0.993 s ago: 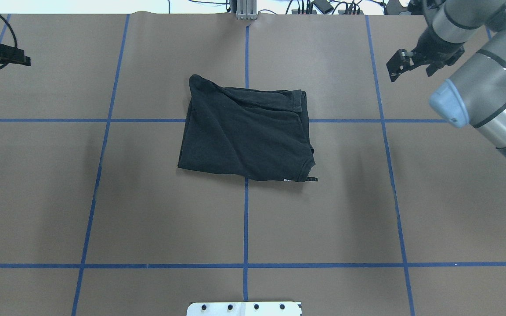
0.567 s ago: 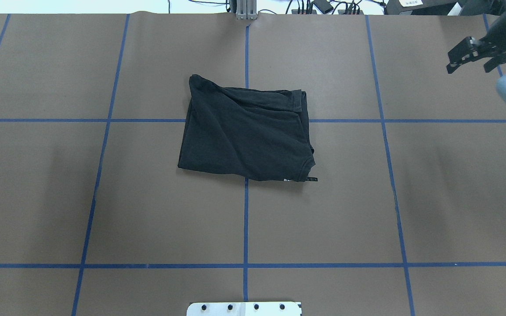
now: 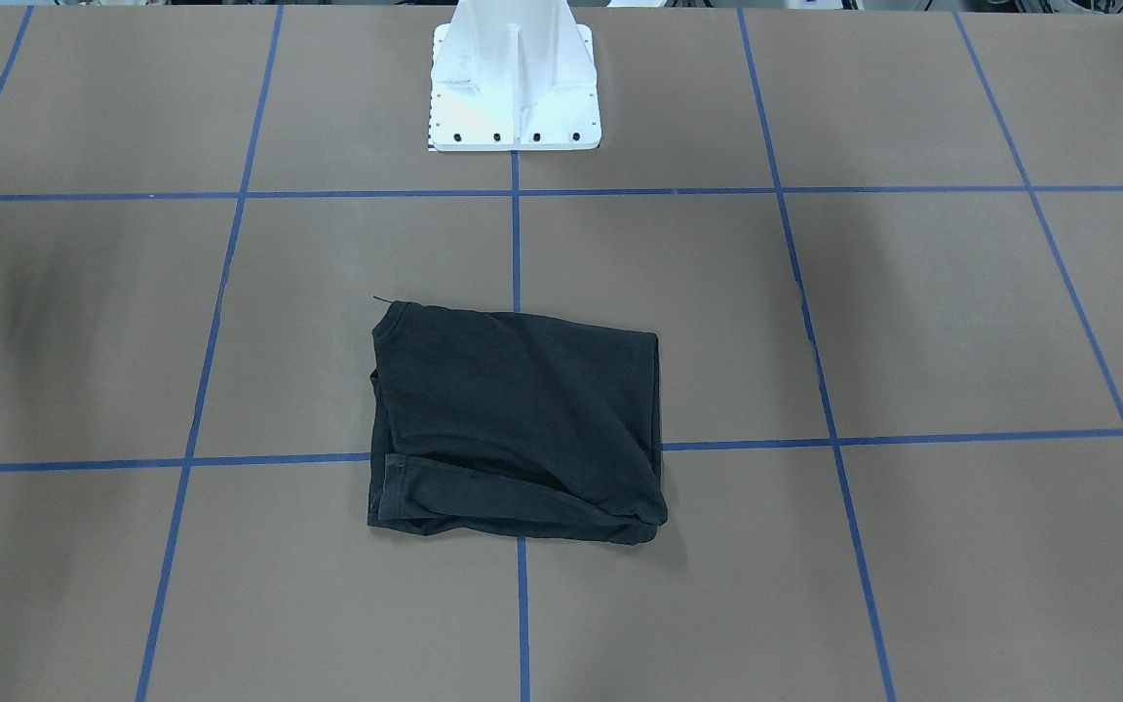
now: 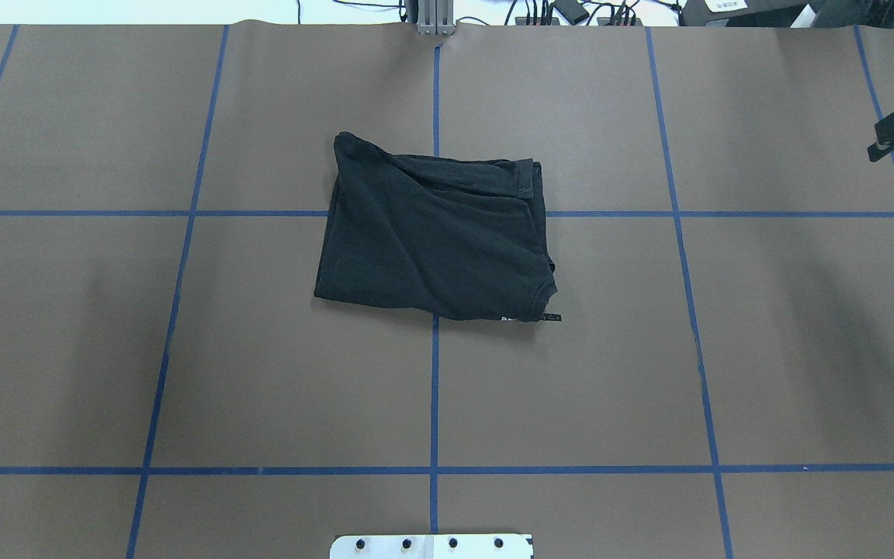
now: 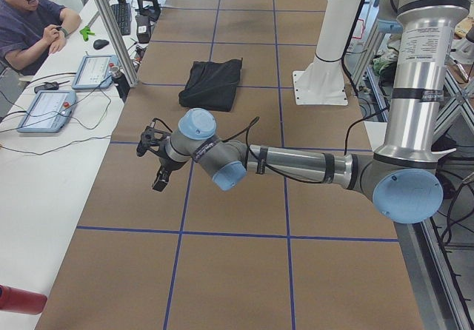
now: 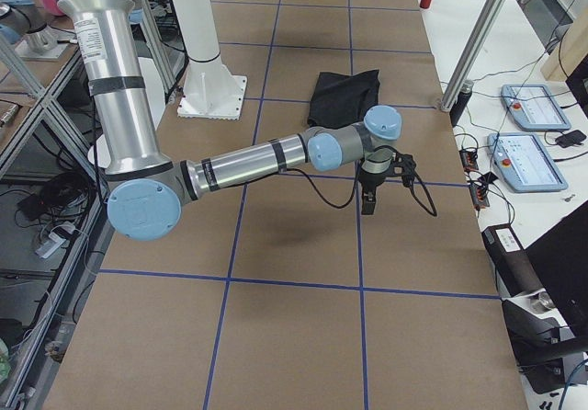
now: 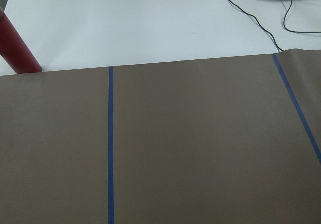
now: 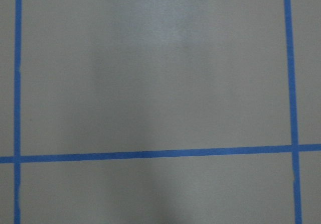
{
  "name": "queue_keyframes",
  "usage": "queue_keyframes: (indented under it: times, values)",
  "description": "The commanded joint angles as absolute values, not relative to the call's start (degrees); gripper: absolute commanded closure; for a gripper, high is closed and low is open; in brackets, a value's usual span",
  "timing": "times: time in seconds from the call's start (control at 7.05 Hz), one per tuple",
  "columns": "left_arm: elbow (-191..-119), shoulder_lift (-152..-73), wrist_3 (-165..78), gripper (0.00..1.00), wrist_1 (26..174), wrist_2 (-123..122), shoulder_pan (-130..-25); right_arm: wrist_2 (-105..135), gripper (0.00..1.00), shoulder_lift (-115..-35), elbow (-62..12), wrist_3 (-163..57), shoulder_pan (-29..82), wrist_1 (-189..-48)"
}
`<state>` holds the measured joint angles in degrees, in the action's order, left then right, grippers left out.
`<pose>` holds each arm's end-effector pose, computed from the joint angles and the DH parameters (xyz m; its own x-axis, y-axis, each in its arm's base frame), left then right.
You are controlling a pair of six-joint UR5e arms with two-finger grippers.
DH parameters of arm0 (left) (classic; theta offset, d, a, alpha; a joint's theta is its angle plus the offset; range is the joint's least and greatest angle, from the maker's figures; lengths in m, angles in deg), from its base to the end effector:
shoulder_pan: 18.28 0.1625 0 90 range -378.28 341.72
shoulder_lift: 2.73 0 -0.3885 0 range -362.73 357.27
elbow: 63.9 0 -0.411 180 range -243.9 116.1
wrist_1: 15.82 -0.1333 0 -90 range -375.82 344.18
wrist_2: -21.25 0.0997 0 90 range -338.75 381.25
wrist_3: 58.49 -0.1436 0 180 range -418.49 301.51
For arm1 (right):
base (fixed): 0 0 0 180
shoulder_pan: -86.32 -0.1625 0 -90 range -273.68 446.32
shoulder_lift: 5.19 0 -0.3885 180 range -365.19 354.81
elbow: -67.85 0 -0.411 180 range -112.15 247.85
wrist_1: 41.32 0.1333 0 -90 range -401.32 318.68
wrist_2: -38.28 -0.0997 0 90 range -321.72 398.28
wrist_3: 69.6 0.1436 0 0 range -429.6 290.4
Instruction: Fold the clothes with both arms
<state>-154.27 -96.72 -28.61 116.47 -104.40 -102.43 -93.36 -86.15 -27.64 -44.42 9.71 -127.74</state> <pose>0.0108 -0.5921 0.5264 0.6983 0.0972 -0.7092 0.3205 0.8434 0.4312 -0.0991 -0.5798 0.5141 0.7083 0.0549 0.7038 -0.0898 0.9959 0.0126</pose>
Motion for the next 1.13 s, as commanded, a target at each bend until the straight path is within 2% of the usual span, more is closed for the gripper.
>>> queue_keyframes:
  times: [0.0,0.14,0.57,0.85,0.99]
  values:
    - [-152.42,-96.16,-30.78,0.01,115.84,-104.26,-102.74,-93.46,0.00,-91.56,-27.68,-50.48,4.17,-125.86]
    - [-150.75,-96.25,-39.24,0.01,114.53,-104.35,-102.91,-94.16,0.00,-92.98,-28.21,-55.13,1.53,-126.65]
    - [-152.83,-96.69,-61.69,0.01,92.70,-104.26,-106.61,-95.05,0.00,-98.69,-36.01,-62.17,-1.30,-137.68]
    - [-160.71,-95.98,-64.63,0.01,76.46,-104.35,-106.52,-95.05,0.00,-101.68,-38.49,-64.94,-2.01,-141.33]
    - [-160.84,-96.16,-64.73,0.01,71.33,-104.96,-106.43,-95.05,0.00,-102.04,-38.32,-64.94,-2.01,-141.34]
